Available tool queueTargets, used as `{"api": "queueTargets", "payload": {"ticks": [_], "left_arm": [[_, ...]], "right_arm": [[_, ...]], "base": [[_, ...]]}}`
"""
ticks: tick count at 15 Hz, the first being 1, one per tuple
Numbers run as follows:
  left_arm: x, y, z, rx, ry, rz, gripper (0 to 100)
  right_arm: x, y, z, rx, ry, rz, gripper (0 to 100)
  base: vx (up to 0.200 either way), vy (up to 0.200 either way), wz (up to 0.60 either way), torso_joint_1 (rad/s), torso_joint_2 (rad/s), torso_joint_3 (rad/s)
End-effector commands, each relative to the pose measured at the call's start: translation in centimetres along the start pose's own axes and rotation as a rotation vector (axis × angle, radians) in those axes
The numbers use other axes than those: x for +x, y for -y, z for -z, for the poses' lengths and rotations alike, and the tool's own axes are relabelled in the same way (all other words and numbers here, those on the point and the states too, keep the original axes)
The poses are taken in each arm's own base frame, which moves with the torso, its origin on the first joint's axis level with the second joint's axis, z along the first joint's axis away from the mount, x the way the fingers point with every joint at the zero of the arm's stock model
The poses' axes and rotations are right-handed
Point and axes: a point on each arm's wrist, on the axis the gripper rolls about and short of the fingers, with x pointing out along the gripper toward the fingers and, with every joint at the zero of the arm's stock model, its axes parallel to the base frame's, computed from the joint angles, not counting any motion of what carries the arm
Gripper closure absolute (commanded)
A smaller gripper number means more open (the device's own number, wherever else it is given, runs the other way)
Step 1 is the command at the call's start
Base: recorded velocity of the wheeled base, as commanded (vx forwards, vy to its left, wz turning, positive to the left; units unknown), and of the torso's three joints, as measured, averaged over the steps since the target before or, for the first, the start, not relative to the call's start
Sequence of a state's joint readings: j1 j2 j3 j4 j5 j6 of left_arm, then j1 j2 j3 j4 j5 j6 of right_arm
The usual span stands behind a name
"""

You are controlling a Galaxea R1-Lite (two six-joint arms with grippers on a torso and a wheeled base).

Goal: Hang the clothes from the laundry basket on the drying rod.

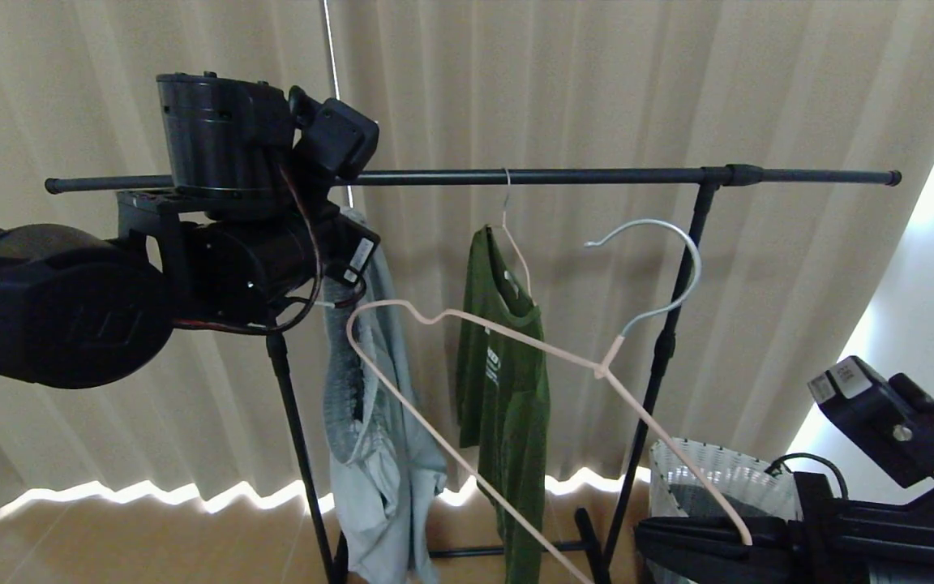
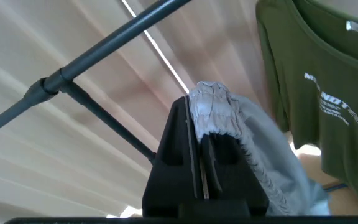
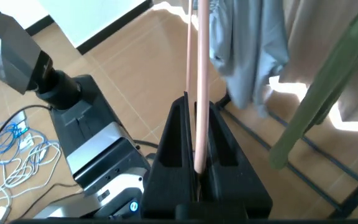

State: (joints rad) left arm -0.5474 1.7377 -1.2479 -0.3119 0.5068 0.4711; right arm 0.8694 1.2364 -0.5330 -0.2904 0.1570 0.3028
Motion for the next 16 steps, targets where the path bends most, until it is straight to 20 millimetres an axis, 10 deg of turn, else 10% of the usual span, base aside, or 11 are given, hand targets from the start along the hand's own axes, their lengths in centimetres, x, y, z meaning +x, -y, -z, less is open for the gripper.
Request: {"api": "queueTargets", "payload": {"ticks": [1, 16], "left_arm": [[-0.1, 0.0, 0.0, 0.004, -0.002, -0.001, 100], [-1.5, -0.7, 0.8, 0.064, -0.156, -0.116, 100]], "right_arm": [[1.8, 0.2, -0.4, 0.008, -0.036, 0.016, 100], [11.2, 1.4, -2.9, 0.077, 0.065, 0.15, 100]], "base": [[0.0, 0.0, 0.0, 0.0, 0.0, 0.0], [0.0, 0.0, 0.0, 0.0, 0.0, 0.0]]}}
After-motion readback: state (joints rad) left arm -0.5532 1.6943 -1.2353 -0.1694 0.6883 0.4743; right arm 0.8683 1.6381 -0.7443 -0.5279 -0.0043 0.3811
